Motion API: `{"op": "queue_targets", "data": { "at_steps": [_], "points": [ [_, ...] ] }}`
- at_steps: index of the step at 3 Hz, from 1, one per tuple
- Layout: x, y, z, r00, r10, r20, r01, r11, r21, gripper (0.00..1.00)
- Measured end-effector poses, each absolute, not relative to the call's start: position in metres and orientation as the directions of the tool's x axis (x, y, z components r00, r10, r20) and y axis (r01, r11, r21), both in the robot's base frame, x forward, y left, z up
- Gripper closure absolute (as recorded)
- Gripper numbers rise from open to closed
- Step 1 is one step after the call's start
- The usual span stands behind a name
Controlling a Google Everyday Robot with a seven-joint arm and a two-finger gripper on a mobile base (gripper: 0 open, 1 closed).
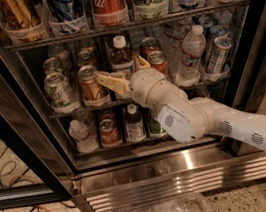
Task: Pick blue plastic bottle from middle shelf of fridge
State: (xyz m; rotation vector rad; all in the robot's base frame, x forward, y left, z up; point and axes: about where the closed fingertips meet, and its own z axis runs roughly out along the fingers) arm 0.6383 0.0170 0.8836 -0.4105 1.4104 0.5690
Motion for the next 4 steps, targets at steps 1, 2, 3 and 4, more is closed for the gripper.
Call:
{"op": "queue_targets", "data": {
  "at_steps": [1, 2, 3, 4],
  "points": [
    [0.6478, 0.0177, 0.881, 0.074, 0.113, -0.991, -0.588, 0.807, 0.048, 0.21],
    [0.6516, 0.0194, 0.8792, 0.082, 0.098, -0.992, -0.587, 0.809, 0.032, 0.32],
    [0.6516, 0.0194, 0.8792, 0.082, 0.098, -0.992, -0.587, 0.809, 0.032, 0.5],
    [0.6516, 0.0194, 0.8792, 0.082, 0.098, -0.992, -0.587, 0.809, 0.032, 0.73]
  ]
}}
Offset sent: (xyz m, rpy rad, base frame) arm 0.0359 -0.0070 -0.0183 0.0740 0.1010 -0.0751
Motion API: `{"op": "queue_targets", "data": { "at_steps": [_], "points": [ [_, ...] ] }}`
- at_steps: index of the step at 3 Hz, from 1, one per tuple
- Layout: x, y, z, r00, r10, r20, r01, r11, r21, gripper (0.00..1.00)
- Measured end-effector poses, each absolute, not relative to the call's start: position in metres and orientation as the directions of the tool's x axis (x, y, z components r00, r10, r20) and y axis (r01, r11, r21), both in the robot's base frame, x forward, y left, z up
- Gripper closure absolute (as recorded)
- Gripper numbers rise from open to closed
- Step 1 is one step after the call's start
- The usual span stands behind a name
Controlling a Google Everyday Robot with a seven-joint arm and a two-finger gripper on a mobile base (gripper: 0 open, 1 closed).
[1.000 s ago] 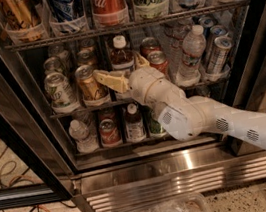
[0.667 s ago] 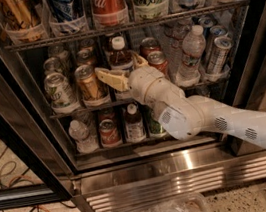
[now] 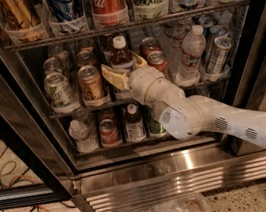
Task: Pick blue plastic bottle from middle shelf of fridge
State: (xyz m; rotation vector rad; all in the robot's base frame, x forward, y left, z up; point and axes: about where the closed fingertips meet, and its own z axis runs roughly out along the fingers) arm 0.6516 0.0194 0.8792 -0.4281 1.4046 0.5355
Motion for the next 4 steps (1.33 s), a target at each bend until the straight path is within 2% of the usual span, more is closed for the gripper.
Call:
{"op": "queue_targets", "data": {
  "at_steps": [1, 2, 4],
  "points": [
    [0.652, 0.019, 0.879, 0.082, 0.098, -0.992, -0.587, 0.809, 0.031, 0.96],
    [0.645, 0.023, 0.886, 0.136, 0.083, -0.987, -0.599, 0.801, -0.015, 1.0],
    [0.625, 0.025, 0.9, 0.285, 0.125, -0.95, -0.604, 0.794, -0.076, 1.0]
  ]
}}
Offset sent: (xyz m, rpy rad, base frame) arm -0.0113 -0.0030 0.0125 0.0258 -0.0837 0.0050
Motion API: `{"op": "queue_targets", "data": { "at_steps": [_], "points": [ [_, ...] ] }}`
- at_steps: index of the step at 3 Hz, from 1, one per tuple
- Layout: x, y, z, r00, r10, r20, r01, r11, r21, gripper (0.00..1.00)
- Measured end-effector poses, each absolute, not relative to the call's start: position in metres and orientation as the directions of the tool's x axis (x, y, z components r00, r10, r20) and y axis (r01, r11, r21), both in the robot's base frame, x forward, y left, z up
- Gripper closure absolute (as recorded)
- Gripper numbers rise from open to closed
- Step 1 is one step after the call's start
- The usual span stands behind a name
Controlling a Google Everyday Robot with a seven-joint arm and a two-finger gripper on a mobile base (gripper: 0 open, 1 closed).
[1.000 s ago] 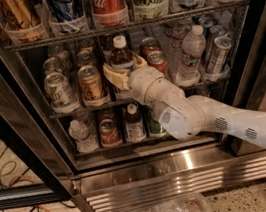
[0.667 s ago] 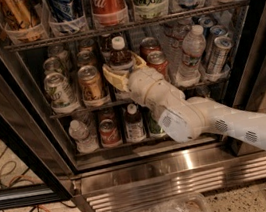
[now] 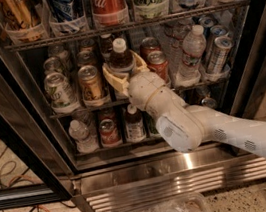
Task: Pick blue plastic bottle from middle shelf of fridge
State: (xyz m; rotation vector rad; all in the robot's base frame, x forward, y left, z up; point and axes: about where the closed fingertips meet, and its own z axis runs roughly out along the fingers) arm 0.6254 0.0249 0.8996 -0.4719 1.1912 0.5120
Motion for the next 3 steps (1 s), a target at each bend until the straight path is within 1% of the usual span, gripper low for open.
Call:
{"op": "queue_targets", "data": {
  "at_steps": [3],
  "points": [
    [0.6178, 0.0238, 0.9038, 0.313, 0.137, -0.94, -0.605, 0.792, -0.086, 1.0]
  ]
}}
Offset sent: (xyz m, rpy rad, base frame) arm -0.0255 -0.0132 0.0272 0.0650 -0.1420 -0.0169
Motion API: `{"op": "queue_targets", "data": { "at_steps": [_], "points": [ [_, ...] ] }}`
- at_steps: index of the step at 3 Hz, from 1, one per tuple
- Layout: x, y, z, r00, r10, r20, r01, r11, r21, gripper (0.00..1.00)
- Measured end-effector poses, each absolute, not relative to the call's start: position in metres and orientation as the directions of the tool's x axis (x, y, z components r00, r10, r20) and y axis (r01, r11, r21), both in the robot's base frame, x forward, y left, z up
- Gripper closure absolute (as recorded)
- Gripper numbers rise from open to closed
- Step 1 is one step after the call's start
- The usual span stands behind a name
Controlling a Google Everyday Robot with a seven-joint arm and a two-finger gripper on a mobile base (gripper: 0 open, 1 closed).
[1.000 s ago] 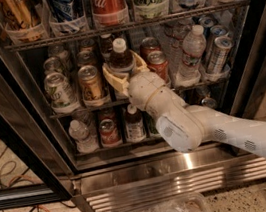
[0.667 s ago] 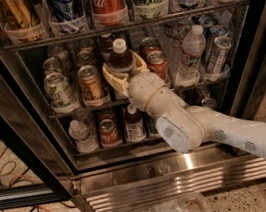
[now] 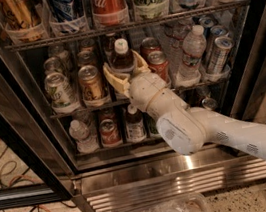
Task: Pick blue plastic bottle from middle shelf of fridge
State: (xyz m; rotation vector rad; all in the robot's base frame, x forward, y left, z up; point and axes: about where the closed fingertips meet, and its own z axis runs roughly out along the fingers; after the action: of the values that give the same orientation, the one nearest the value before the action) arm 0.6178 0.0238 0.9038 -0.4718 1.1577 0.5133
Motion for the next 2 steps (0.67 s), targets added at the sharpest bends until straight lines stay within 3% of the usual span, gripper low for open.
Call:
{"op": "queue_targets", "data": {
  "at_steps": [2],
  "points": [
    [0.604, 0.022, 0.92, 0.347, 0.15, -0.926, -0.608, 0.788, -0.1, 1.0]
  ]
}}
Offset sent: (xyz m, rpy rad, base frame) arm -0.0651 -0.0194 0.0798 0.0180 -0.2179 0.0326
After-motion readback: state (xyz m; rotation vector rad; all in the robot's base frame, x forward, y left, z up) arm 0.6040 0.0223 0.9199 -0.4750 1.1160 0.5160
